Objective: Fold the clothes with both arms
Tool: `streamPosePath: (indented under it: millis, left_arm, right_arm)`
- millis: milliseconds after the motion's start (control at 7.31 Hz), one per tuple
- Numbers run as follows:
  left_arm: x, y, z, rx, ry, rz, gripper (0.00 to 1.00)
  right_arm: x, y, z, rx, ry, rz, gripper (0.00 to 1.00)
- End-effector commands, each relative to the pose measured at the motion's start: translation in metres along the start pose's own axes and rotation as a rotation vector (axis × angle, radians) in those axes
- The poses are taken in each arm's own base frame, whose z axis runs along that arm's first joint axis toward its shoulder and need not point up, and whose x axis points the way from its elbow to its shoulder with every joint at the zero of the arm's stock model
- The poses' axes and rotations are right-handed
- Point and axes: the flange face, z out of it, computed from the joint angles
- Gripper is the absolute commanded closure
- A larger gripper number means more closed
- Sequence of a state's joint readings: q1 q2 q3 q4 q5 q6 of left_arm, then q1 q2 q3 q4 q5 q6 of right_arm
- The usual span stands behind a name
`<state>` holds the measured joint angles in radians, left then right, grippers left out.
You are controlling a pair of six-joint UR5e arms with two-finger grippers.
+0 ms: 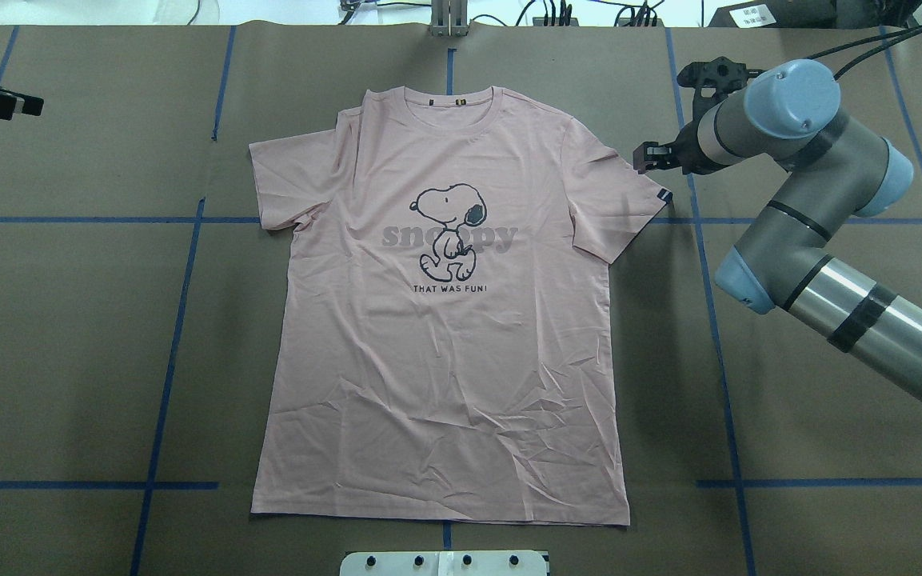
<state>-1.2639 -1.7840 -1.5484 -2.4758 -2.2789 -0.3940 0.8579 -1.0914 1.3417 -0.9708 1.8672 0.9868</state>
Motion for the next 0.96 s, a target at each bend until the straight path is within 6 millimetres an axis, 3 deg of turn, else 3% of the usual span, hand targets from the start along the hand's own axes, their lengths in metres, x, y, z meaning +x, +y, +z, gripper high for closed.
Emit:
streamPosePath:
  millis: [0, 820]
  left_arm:
    - [0.002, 0.000, 0.002, -0.001, -0.001, 0.001, 0.00]
    - [0.010, 0.002, 0.014, -0.002, -0.014, 0.012, 0.00]
  right_arm:
    - [-0.001, 0.010, 0.015, 0.001, 0.029, -0.003, 0.34]
    - [0.000, 0.022, 0.023, -0.003, 0.041, 0.009, 0.36]
